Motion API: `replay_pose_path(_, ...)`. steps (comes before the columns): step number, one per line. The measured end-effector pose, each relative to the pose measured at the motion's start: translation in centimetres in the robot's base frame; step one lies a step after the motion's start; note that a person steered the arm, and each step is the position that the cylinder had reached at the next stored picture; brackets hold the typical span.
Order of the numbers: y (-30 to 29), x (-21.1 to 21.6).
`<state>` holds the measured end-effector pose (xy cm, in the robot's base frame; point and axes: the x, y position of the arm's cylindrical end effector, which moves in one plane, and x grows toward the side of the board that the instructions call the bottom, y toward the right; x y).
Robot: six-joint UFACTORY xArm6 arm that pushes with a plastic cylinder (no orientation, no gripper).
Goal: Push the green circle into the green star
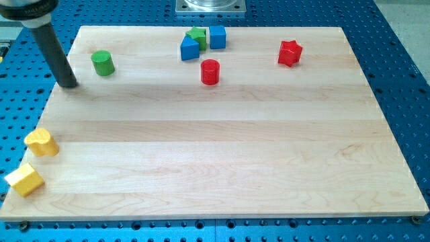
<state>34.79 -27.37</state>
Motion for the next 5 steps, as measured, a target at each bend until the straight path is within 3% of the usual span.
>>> replay_pose_path(2, 18.0, -7.0)
replay_pose_path(3, 12.9, -6.6)
replay_pose_path(4, 14.1, -10.5)
replay_pose_path(5, 14.7, -10.2)
